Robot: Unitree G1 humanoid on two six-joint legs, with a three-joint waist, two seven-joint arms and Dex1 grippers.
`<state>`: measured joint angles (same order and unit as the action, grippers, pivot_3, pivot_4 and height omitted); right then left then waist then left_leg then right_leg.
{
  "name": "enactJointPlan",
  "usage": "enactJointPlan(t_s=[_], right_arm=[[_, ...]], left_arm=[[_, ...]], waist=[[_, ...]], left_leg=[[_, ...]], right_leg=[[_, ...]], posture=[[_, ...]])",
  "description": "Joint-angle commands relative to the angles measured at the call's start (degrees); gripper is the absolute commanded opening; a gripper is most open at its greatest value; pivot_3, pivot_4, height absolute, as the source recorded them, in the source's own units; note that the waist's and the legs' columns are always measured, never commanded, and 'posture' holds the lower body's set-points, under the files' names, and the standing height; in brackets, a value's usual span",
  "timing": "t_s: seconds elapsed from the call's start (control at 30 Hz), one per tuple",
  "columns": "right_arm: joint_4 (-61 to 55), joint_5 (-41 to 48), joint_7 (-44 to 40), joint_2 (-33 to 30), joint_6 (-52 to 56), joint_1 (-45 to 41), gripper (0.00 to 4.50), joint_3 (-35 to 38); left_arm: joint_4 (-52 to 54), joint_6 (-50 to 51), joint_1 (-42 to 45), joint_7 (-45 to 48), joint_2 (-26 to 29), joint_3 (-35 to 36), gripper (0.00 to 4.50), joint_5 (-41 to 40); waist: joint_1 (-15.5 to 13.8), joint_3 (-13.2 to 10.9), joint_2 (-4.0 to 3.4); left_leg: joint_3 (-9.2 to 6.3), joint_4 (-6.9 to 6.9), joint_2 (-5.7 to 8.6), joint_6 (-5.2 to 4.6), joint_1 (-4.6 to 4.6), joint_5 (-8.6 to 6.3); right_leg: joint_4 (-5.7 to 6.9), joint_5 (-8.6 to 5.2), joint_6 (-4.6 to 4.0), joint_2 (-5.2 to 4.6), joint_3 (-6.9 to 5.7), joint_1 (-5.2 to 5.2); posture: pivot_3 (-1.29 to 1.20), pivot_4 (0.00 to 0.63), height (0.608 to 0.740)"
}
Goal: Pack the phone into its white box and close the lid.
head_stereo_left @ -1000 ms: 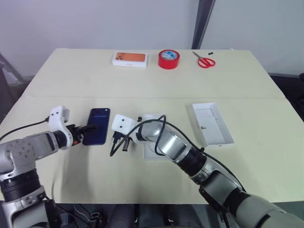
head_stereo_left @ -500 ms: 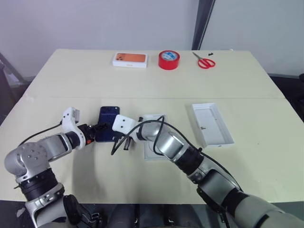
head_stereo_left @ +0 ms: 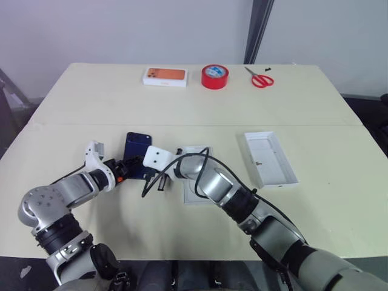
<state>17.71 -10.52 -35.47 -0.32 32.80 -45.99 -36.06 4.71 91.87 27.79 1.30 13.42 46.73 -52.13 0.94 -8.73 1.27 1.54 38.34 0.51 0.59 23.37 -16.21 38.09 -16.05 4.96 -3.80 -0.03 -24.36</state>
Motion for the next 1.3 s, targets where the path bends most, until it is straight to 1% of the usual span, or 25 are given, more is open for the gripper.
enactJointPlan(t_s=[0.03, 0.2, 0.33, 0.43, 0.47, 0.5, 0.53, 0.57, 0.77, 0.83, 0.9, 0.97, 1.03, 1.13, 1.2, 1.3], right_arm=[[-1.8, -0.4, -0.4, 0.5, 0.0, 0.1, 0.00, 0.6], [-2.7, -0.6, -0.6, 0.0, 0.3, 0.4, 0.00, 0.7], [-5.3, -1.0, -1.2, -1.0, 1.2, 0.7, 0.00, 0.8], [-8.4, -1.1, -1.7, -2.1, 2.4, 1.2, 0.00, 1.0], [-9.6, -1.1, -2.0, -2.6, 3.0, 1.4, 0.00, 1.1], [-10.5, -1.1, -2.2, -2.9, 3.4, 1.5, 0.00, 1.1], [-12.0, -1.1, -2.5, -3.5, 4.1, 1.7, 0.00, 1.3], [-13.6, -1.0, -2.8, -4.1, 4.9, 1.9, 0.00, 1.7], [-25.3, 1.1, -5.2, -8.7, 10.8, 2.9, 0.00, 5.6], [-29.9, 3.2, -7.0, -11.0, 13.0, 3.5, 0.00, 8.1], [-34.3, 6.1, -9.2, -13.9, 14.7, 4.4, 0.00, 11.7], [-38.0, 9.4, -12.1, -18.1, 14.7, 6.0, 0.00, 15.7], [-40.1, 12.2, -14.9, -22.9, 13.5, 7.9, 0.00, 19.4], [-39.8, 14.2, -17.0, -28.7, 11.1, 10.4, 0.00, 22.7], [-38.6, 14.2, -17.3, -31.6, 9.0, 11.8, 0.00, 23.4], [-37.0, 14.4, -16.5, -33.4, 7.6, 12.3, 0.00, 23.9]], left_arm=[[-0.8, 0.6, 1.3, -1.6, 0.0, 1.6, 2.92, -2.7], [-1.5, 0.6, 1.5, -3.9, -0.3, 2.6, 2.92, -4.4], [-1.4, 0.6, 1.9, -5.6, -1.1, 4.8, 2.92, -5.4], [-0.9, 0.6, 1.8, -6.5, -1.3, 5.5, 2.03, -6.2], [-0.8, 0.6, 1.9, -6.8, -1.4, 5.7, 1.55, -6.5], [-0.7, 0.6, 1.8, -7.1, -1.4, 5.8, 1.18, -6.8], [-0.6, 0.6, 1.9, -7.4, -1.5, 6.1, 0.58, -7.2], [-0.5, 0.6, 2.1, -7.9, -1.5, 6.4, 0.15, -7.8], [0.9, 0.6, 3.7, -11.6, -2.5, 7.8, 0.15, -12.9], [2.2, 0.6, 3.8, -13.0, -3.3, 7.2, 0.15, -15.4], [4.7, 0.6, 3.5, -14.9, -5.5, 5.6, 0.15, -19.4], [8.1, 0.6, 2.6, -17.5, -9.0, 2.7, 0.15, -24.3], [11.2, -0.4, 0.7, -20.9, -12.5, -2.0, 0.15, -29.1], [12.7, -6.2, -3.8, -28.9, -15.7, -10.7, 0.15, -38.2], [13.0, -11.0, -6.9, -33.6, -15.5, -17.2, 0.15, -44.0], [12.4, -17.5, -10.4, -38.8, -12.3, -25.6, 0.15, -50.5]], waist=[[0.1, 0.0, 0.00], [0.2, 0.0, 0.00], [0.2, 0.0, 0.00], [0.2, 0.0, 0.02], [0.2, 0.0, 0.02], [0.2, 0.0, 0.02], [0.2, 0.0, 0.04], [0.2, 0.0, 0.04], [0.1, 0.0, 0.07], [0.0, 0.0, 0.09], [-0.1, -0.1, 0.10], [-0.4, -0.1, 0.15], [-0.7, -0.1, 0.18], [-0.3, -0.1, 0.18], [0.1, -0.1, 0.16], [0.4, -0.1, 0.09]], left_leg=[[0.00, 0.00, 0.00, 0.01, 0.00, 0.00], [0.00, -0.01, -0.01, 0.02, 0.00, 0.01], [-0.01, -0.02, -0.01, 0.02, 0.00, 0.01], [-0.01, -0.03, -0.01, 0.03, 0.02, 0.01], [-0.01, -0.03, -0.01, 0.04, 0.04, 0.01], [-0.01, -0.03, -0.01, 0.04, 0.04, 0.01], [-0.01, -0.03, -0.01, 0.05, 0.04, 0.01], [-0.01, -0.04, -0.01, 0.05, 0.04, 0.02], [-0.01, -0.07, -0.02, 0.06, 0.06, 0.02], [-0.01, -0.07, -0.02, 0.06, 0.07, 0.02], [-0.02, -0.07, -0.02, 0.05, 0.08, 0.02], [-0.04, -0.06, -0.01, 0.04, 0.13, 0.00], [-0.06, -0.06, 0.02, 0.00, 0.14, -0.02], [-0.04, -0.06, 0.03, -0.04, 0.13, -0.04], [-0.03, -0.09, -0.01, -0.06, 0.11, -0.05], [-0.02, -0.12, -0.11, -0.23, 0.01, -0.13]], right_leg=[[0.00, 0.00, 0.00, 0.00, 0.00, 0.00], [0.00, 0.00, 0.00, 0.00, 0.00, -0.02], [0.00, 0.00, 0.00, 0.00, 0.00, -0.02], [-0.01, 0.00, 0.00, 0.00, 0.00, -0.05], [-0.01, 0.00, 0.00, 0.00, 0.01, -0.08], [-0.01, 0.00, 0.00, 0.00, 0.00, -0.08], [0.00, 0.00, 0.00, 0.00, 0.00, -0.08], [-0.01, 0.00, 0.00, 0.01, 0.00, -0.08], [-0.02, 0.00, 0.00, 0.01, 0.01, -0.11], [-0.04, 0.00, 0.00, 0.02, 0.01, -0.11], [-0.07, 0.00, 0.00, 0.01, 0.01, -0.11], [-0.14, 0.00, 0.00, 0.00, 0.00, -0.07], [-0.19, 0.00, 0.01, -0.03, 0.00, -0.02], [-0.29, 0.00, 0.01, -0.04, 0.01, 0.03], [-0.29, 0.00, 0.01, -0.02, 0.02, 0.01], [-0.13, -0.01, -0.01, 0.10, 0.07, -0.03]], posture=[[0.00, 0.150, 0.725], [0.00, 0.150, 0.725], [0.00, 0.150, 0.725], [0.00, 0.150, 0.725], [0.00, 0.150, 0.725], [0.00, 0.150, 0.725], [0.00, 0.150, 0.725], [0.00, 0.150, 0.725], [0.00, 0.150, 0.725], [0.00, 0.150, 0.725], [0.00, 0.150, 0.725], [0.00, 0.150, 0.725], [0.00, 0.150, 0.725], [0.00, 0.150, 0.725], [0.00, 0.150, 0.725], [0.00, 0.150, 0.725]])
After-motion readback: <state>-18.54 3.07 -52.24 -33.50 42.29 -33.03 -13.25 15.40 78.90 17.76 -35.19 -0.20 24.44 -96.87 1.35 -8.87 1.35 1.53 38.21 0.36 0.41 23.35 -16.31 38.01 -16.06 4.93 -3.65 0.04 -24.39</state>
